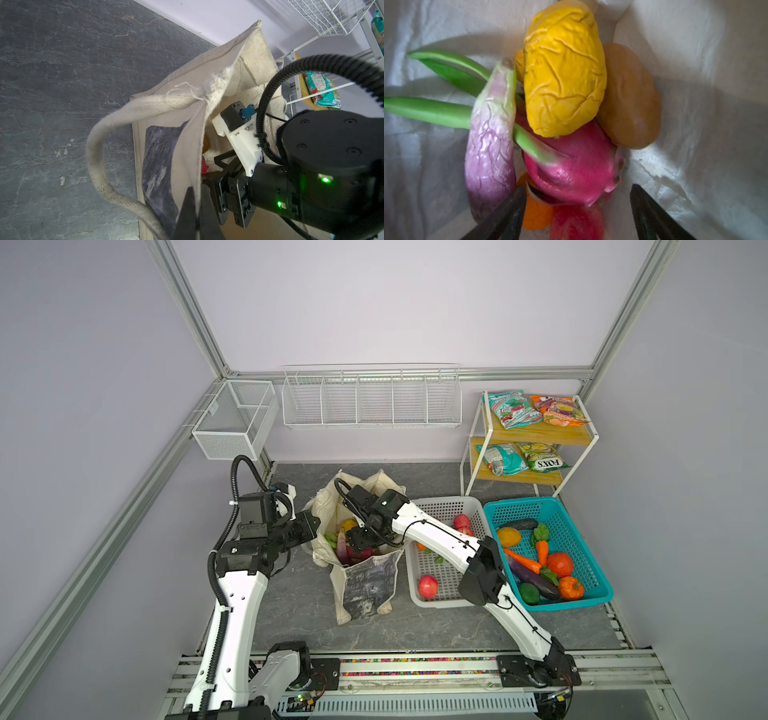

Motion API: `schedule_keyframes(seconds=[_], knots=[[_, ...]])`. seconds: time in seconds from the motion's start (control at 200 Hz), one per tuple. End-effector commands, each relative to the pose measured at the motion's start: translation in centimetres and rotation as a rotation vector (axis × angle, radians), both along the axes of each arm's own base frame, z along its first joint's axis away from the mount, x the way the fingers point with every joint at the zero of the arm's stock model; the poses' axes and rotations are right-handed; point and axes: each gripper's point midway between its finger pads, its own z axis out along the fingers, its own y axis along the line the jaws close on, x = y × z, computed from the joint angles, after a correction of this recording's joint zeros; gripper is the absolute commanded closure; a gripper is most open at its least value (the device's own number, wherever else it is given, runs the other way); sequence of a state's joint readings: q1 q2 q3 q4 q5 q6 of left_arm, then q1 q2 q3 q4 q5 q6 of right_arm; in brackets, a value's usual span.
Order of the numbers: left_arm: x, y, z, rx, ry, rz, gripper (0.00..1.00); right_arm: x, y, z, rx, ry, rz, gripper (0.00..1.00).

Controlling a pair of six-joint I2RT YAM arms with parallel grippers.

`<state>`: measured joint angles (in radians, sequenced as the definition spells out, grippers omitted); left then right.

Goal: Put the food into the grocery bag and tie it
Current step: 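Lower the yellow mango into the bag with the right gripper, then open the right gripper to release the mango inside the bag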

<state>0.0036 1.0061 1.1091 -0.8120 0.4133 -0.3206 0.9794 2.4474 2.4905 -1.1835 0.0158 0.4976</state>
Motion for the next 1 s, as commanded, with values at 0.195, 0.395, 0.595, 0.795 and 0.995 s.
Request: schedule_keyframes(seconds=[0.195, 0.395, 0.595, 0.795, 0.995], knots=[[0.2, -0.5, 1.8, -0.008, -0.053, -0.026, 1.0, 0.5, -1.1, 1.7, -0.02, -0.053, 0.004, 0.1], [0.3, -0.3, 1.6, -0.002, -0.051, -0.015, 1.0, 0.4, -0.9, 3.9, 0.015, -0.081, 0.009, 0.12], [0.4, -0.2, 1.6, -0.002, -0.047, -0.008, 1.0, 0.3, -1.0, 7.1, 0.067, -0.125, 0.015, 0.12], [0.5, -0.1, 1.4, 0.003, -0.036, -0.002, 1.0, 0.1, -0.9, 10.8, 0.14, -0.172, 0.022, 0.12], [0.4, 0.0, 1.3, 0.011, -0.029, 0.001, 1.0, -0.1, -1.6, 15.4, 0.21, -0.246, 0.021, 0.12]])
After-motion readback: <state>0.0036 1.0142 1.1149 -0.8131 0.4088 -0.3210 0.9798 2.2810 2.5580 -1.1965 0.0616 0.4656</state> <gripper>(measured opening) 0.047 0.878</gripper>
